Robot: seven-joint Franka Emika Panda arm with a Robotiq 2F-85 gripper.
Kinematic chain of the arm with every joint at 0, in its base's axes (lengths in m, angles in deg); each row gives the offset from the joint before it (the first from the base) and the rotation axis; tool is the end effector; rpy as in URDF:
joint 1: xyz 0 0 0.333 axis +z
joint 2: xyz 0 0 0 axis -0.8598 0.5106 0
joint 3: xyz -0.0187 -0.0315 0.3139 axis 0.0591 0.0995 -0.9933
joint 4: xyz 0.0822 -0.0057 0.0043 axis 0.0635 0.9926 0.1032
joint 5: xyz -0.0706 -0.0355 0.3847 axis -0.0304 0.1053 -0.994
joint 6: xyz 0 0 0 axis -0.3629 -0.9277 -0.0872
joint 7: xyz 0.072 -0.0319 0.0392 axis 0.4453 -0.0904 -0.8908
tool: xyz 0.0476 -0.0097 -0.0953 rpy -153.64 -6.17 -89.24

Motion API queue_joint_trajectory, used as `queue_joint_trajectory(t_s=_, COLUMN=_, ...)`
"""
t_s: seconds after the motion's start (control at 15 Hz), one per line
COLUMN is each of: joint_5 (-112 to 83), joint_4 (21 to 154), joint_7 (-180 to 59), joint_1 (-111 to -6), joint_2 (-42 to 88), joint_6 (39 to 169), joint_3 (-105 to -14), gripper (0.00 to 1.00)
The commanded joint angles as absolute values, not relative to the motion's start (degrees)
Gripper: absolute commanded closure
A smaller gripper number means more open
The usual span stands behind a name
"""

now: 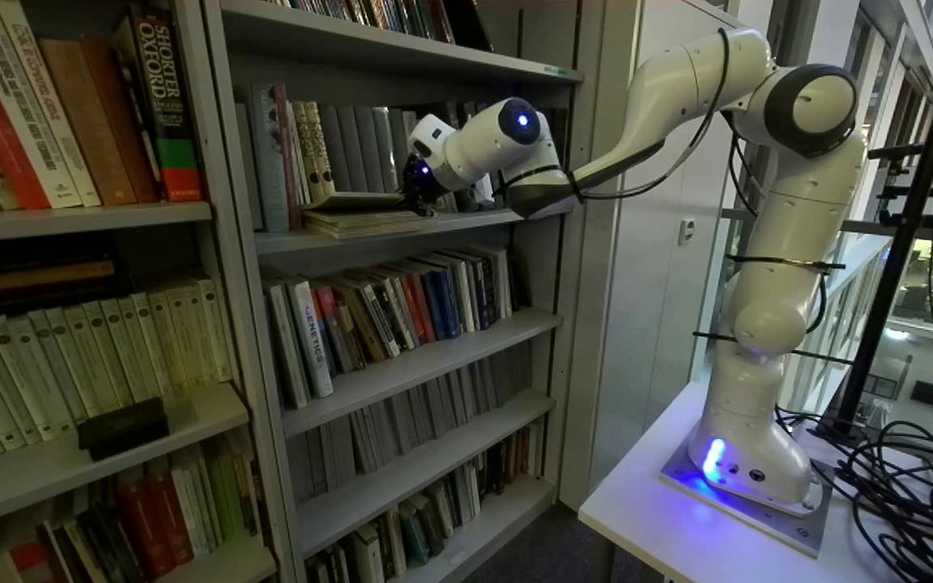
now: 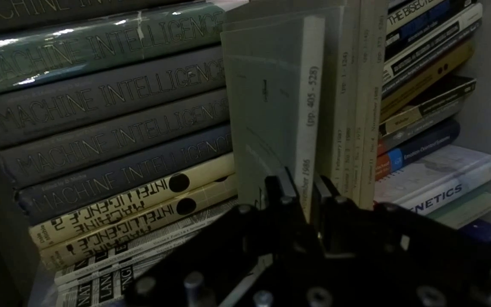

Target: Take the book that lies on top of the standing books and put it on the pile, and pull out another book and put it on the pile

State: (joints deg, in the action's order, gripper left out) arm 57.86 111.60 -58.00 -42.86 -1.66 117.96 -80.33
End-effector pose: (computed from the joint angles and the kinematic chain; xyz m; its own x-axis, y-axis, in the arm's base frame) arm 0.4510 0.3324 0.5710 0.0635 0.9914 0.1143 0.3715 -0.1298 0.9193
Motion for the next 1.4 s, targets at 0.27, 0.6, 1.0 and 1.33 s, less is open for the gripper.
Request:
queue_joint_trajectory(t_s=0.27, joint_5=59.3, joint_4=110.0, joint_7=-57.8, joint_1=-43.1, joint_2=0.3, joint_6=118.2, joint_3=-80.4, gripper=0.56)
queue_joint_trajectory(t_s=0.6, joint_5=52.6, joint_4=112.1, joint_7=-61.1, joint_1=-42.3, joint_2=-1.8, joint_6=117.5, joint_3=-80.3, gripper=0.17)
queue_joint_trajectory(t_s=1.0, joint_5=42.3, joint_4=113.5, joint_7=-69.4, joint_1=-40.7, joint_2=-5.9, joint_6=116.2, joint_3=-81.2, gripper=0.0)
queue_joint_trajectory(t_s=1.33, joint_5=22.9, joint_4=115.1, joint_7=-87.3, joint_1=-36.7, joint_2=-9.1, joint_6=107.3, joint_3=-81.1, gripper=0.0)
